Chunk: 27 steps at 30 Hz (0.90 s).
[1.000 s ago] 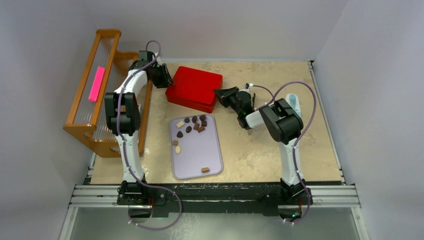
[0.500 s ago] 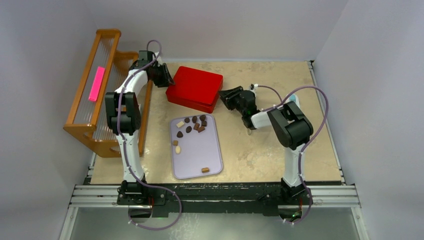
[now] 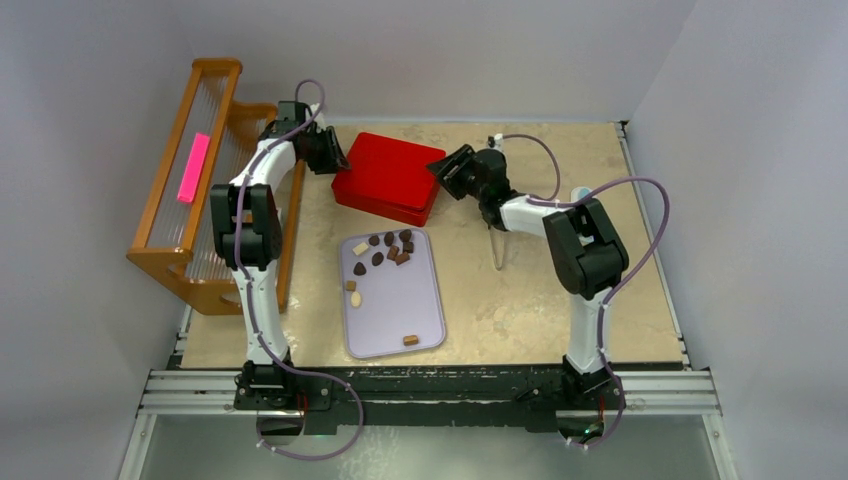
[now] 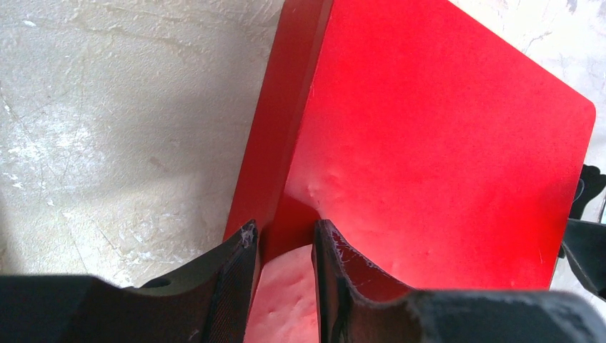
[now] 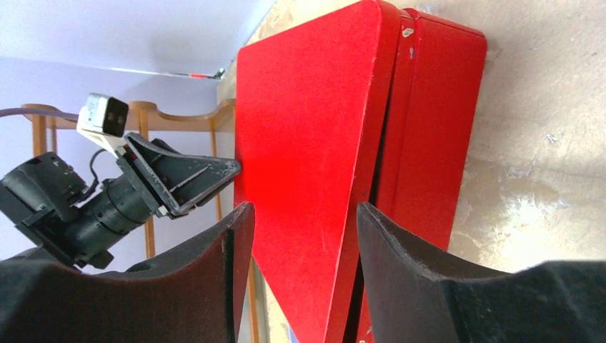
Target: Pack the chocolate
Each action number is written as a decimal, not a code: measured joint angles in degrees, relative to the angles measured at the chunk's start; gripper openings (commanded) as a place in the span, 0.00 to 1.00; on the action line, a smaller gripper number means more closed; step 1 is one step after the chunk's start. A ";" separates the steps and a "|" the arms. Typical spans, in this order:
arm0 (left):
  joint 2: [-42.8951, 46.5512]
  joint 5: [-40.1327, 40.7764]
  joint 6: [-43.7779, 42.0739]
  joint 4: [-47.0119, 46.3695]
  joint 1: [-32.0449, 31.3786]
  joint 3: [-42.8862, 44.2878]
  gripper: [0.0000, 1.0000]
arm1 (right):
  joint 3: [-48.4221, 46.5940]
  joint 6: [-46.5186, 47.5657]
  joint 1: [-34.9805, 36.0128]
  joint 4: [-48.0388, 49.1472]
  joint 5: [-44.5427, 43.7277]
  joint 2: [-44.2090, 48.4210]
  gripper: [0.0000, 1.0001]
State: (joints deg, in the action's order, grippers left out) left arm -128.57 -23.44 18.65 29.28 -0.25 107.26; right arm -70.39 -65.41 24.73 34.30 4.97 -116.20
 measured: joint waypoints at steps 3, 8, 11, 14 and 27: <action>-0.02 0.02 -0.28 -0.13 -0.11 0.00 0.34 | -3.56 1.64 0.00 -5.49 0.42 -1.75 0.51; 0.00 -0.07 -0.28 -0.26 -0.24 -0.04 0.35 | -6.47 3.45 0.00 -14.12 -0.22 -4.17 0.34; 0.00 -0.17 -0.28 -0.31 -0.52 -0.11 0.36 | -7.74 3.98 0.09 -16.65 -1.07 -4.17 0.26; -0.02 -0.31 -0.24 -0.37 -0.57 -0.11 0.39 | -8.13 4.44 0.07 -17.66 -1.31 -4.15 0.19; 0.35 5.03 2.12 2.99 -0.98 2.84 0.42 | -7.21 5.09 0.07 -15.98 -0.98 -4.02 0.14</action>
State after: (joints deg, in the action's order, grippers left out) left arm -128.22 -18.41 20.78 32.27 -1.23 110.10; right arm -77.60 -60.31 24.80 18.33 3.99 -120.22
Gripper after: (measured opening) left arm 0.422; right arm 0.187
